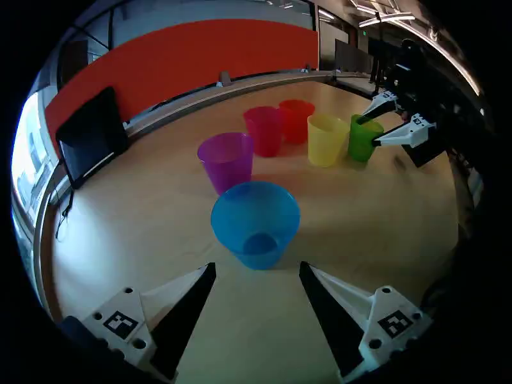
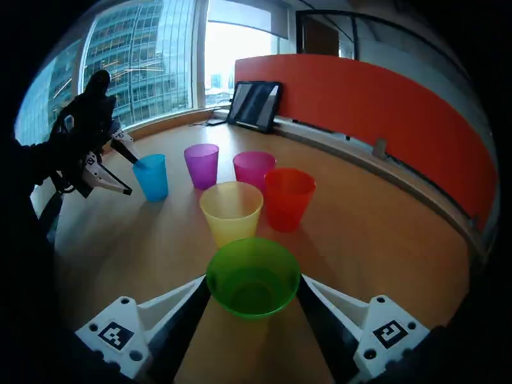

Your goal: Pour water

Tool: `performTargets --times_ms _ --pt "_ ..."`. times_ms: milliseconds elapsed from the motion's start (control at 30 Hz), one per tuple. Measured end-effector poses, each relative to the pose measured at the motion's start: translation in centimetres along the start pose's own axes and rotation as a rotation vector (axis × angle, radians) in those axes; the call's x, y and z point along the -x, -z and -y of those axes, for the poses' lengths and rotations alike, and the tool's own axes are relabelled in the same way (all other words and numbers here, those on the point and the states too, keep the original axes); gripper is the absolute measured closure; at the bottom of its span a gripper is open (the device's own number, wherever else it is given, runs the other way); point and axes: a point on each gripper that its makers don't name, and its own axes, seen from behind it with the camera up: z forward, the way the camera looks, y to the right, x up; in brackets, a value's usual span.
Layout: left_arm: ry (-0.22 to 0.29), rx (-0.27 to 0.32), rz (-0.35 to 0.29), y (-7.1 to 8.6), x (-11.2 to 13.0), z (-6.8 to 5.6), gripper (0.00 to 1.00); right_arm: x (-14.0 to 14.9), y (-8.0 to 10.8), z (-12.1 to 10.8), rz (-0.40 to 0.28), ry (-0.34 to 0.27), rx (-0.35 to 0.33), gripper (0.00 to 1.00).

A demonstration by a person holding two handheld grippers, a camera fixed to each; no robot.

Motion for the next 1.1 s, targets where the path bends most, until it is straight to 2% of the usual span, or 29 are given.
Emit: performTargets --times_ms 267,633,867,1100 --pt "0.013 -0.014 -0.014 0.8 0.2 0.2 0.03 0.9 1.5 -0.1 -0.007 -0.02 0.035 0.0" --pt "0.027 -0.063 -0.063 2.9 0.1 0.7 0.03 0.7 5.1 -0.5 -0.067 -0.04 0.121 0.0" --pt "0.035 -0.112 -0.123 5.1 -0.3 1.1 0.03 0.1 7.2 -0.3 -0.114 -0.046 0.17 0.0" --pt "0.068 -0.171 -0.203 6.9 -0.8 1.5 0.03 -0.7 8.5 0.1 -0.176 -0.053 0.22 0.0"
